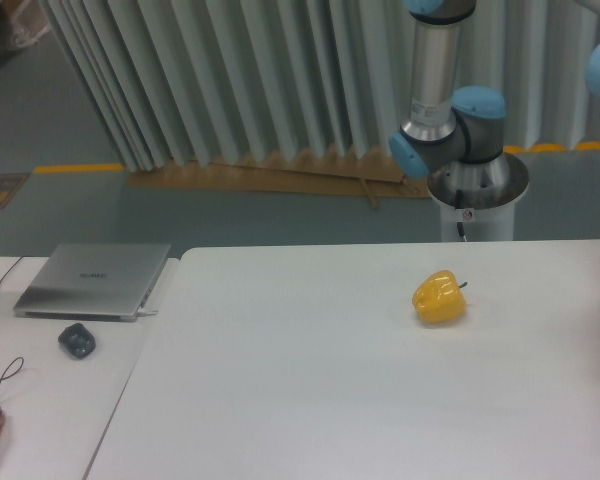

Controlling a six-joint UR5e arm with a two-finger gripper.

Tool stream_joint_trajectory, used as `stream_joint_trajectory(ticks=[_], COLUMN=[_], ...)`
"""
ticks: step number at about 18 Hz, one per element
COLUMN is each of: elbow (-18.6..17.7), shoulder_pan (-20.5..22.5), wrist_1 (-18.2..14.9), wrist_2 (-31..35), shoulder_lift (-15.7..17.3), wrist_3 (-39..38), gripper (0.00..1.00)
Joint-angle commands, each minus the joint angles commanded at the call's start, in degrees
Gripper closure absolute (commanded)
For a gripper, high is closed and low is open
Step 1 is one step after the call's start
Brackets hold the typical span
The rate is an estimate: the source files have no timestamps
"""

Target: Place the bread in the basket

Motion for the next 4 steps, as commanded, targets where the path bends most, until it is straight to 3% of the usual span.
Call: stream_joint_trajectory(ticks=[4], elbow=[0.00], shoulder_pan=[-1.05], wrist_1=[-0.70], wrist_2=[0.09], shoulder_lift=[0.18], wrist_3=[0.00], gripper=[0.00])
